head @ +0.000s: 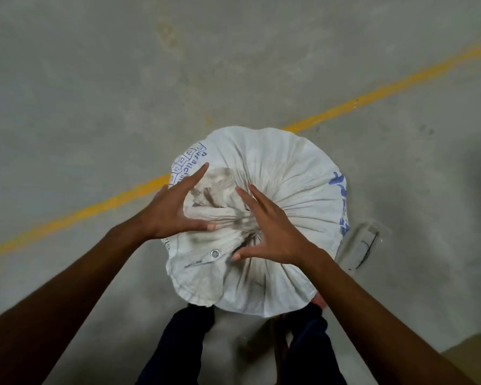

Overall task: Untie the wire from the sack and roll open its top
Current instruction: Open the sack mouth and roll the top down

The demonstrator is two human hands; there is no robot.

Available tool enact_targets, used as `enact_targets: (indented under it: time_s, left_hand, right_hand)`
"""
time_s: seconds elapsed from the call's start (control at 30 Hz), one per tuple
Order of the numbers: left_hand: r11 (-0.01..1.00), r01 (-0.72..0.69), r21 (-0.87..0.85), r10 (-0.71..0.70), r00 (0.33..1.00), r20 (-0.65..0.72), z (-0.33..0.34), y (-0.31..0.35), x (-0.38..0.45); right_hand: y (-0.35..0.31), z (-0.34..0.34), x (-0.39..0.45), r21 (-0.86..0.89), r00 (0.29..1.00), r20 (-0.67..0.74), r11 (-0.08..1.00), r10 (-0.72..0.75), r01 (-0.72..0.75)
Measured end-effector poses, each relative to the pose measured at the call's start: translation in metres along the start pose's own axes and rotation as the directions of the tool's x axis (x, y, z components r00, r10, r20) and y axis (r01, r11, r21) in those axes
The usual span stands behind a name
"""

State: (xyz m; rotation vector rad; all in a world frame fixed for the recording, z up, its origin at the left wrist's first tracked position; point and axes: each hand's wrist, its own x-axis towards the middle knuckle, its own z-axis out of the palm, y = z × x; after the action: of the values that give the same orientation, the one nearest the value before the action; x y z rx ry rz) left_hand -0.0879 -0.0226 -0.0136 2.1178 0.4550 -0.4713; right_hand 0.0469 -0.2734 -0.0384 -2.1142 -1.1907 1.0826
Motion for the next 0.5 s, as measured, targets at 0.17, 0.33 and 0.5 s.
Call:
enact_targets:
  time_s: [0.17, 0.33, 0.5]
  left_hand:
    - [0.977, -0.053, -0.209, 0.043, 0.998, -0.052, -0.004, -0.031, -0.023]
    - [0.945, -0.036, -0.324, 0.009, 0.996, -0.083, -0.008, -0.054, -0.041]
    - [0.954, -0.017, -0.299, -0.001, 0.998, -0.059, -0.003, -0.059, -0.049]
  right_hand:
    - [-0.027, 0.024, 0.014, -0.166, 0.995, -0.055, 0.983, -0.084, 0.074]
    - [-0.044, 0.027, 0.045, -0.458, 0.965, 0.019, 0.856, -0.261, 0.241]
    - [-0.044, 0.019, 0.068, -0.56, 0.926, 0.145, 0.743, -0.348, 0.367]
